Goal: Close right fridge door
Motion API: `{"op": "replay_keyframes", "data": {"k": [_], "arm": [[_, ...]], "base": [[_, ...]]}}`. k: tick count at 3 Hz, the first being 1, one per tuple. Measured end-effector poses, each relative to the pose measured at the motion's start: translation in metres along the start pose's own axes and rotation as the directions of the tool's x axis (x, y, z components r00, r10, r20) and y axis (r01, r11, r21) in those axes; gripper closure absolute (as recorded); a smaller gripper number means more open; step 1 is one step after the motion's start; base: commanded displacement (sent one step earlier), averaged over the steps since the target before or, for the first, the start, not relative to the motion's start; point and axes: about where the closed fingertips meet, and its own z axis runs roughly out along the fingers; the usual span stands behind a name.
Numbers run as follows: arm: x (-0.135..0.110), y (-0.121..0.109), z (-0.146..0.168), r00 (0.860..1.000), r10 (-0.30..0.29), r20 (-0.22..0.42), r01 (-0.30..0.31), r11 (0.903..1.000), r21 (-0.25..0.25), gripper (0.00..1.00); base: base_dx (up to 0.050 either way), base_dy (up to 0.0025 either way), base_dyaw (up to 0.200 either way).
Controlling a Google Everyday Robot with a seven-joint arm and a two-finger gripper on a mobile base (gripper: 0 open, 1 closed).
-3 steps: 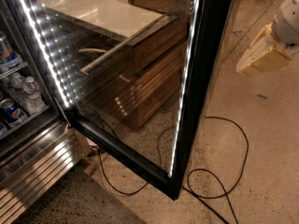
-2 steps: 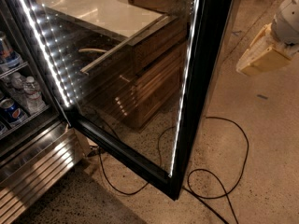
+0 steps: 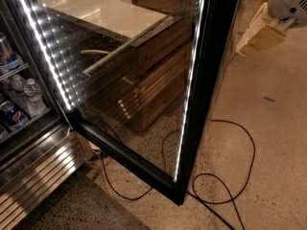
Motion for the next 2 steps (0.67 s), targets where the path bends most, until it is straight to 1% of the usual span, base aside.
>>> {"op": "replay_keyframes", "data": {"k": [1, 2], "arm": [[0.0, 0.0, 0.0, 1.0, 0.0, 0.0, 0.0, 1.0, 0.0, 1.0], [-0.008, -0.022, 0.005, 1.0, 0.03, -0.004, -0.03, 0.9995, -0.007, 1.0]], "base": [[0.0, 0.0, 0.0], [0.0, 0.0, 0.0]]}}
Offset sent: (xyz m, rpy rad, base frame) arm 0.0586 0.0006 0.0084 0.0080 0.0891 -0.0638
